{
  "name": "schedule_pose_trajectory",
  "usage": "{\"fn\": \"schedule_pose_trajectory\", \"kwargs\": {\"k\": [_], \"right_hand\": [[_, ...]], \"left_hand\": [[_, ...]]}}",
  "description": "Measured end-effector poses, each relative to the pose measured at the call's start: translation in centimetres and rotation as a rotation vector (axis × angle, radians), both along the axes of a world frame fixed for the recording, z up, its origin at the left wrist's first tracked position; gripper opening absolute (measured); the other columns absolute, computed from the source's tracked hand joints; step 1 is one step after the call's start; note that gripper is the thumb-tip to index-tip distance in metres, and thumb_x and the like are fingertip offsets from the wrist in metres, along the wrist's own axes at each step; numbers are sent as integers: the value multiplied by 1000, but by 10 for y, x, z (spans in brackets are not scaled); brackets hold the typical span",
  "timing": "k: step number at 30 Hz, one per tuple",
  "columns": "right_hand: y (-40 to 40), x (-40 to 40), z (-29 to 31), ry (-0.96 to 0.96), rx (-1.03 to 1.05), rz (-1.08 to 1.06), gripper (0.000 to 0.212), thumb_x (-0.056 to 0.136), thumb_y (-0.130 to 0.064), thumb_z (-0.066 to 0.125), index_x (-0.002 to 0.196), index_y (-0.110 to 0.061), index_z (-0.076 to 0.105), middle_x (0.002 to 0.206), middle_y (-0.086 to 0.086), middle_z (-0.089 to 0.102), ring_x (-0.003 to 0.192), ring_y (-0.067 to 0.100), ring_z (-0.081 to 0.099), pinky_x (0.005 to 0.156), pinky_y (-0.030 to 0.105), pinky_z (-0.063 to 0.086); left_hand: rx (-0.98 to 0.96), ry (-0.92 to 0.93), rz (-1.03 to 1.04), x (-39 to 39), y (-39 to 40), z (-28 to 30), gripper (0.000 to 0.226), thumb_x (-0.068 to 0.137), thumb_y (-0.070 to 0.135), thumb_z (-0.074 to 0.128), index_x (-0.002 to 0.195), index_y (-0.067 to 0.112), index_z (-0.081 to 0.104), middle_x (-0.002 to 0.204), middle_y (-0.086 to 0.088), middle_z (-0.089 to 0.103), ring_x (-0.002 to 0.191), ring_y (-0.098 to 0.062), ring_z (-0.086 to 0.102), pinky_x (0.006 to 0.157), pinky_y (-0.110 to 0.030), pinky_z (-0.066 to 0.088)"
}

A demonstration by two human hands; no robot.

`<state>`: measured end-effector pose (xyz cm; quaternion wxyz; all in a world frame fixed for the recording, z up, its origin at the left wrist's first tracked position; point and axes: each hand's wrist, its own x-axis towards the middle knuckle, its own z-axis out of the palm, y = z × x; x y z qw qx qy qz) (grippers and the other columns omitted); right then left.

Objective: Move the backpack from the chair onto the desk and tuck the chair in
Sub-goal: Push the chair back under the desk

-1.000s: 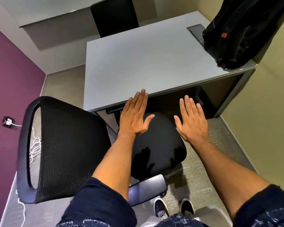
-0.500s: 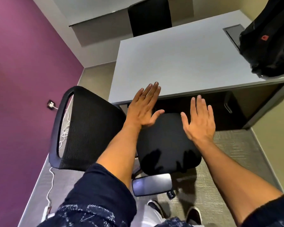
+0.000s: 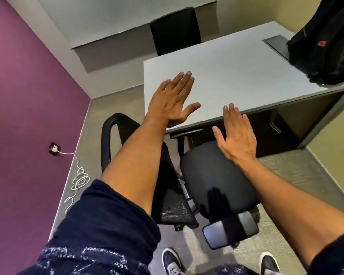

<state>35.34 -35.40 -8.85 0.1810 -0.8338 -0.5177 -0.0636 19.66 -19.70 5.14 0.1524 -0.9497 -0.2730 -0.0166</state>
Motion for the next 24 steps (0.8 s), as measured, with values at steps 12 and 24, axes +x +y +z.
{"fn": "schedule_pose_trajectory", "kwargs": {"k": [12, 24], "right_hand": [[67, -197, 38, 156, 179, 294, 86, 100, -66, 37, 164, -17, 9, 171, 3, 13, 157, 14, 10, 128, 36, 10], [89, -285, 36, 592, -274, 426, 128, 76, -89, 51, 163, -16, -9, 172, 5, -4, 158, 17, 3, 124, 43, 17]], "left_hand": [[-192, -11, 75, -200, 84, -34, 74, 104, 61, 22, 165, 24, 4, 173, 6, 1, 159, -16, 5, 122, -44, 22], [-413, -145, 256, -226, 76, -78, 62, 108, 52, 24, 163, 25, 23, 171, 7, 16, 159, -12, 5, 127, -41, 9]]}}
